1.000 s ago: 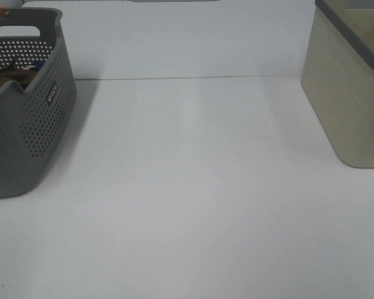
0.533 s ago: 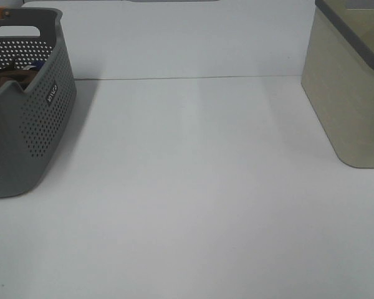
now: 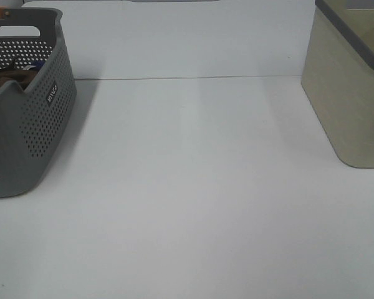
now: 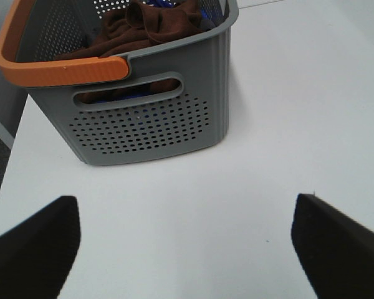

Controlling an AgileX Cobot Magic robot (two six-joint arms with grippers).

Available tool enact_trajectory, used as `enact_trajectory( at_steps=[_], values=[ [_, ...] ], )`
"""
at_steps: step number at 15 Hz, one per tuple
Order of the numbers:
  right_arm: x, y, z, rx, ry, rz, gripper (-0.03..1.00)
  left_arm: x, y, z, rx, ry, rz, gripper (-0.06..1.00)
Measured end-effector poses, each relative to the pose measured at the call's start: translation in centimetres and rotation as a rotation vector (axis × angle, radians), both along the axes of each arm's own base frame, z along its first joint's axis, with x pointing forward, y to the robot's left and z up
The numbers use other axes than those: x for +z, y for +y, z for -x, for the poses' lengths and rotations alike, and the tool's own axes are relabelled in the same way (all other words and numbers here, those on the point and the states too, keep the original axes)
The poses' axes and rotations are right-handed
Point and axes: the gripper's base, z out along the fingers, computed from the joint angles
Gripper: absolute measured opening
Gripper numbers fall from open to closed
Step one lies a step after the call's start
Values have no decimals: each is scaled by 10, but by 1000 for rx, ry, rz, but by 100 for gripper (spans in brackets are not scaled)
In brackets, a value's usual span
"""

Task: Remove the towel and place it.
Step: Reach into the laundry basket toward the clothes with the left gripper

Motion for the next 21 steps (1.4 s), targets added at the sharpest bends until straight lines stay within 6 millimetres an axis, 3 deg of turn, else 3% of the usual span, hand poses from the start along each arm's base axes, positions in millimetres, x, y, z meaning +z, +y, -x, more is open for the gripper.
enact_trajectory(
  at_steps=[21],
  values=[
    [0, 0, 0, 0, 0, 0, 73, 0, 0, 0, 0, 0, 0, 87]
  ],
)
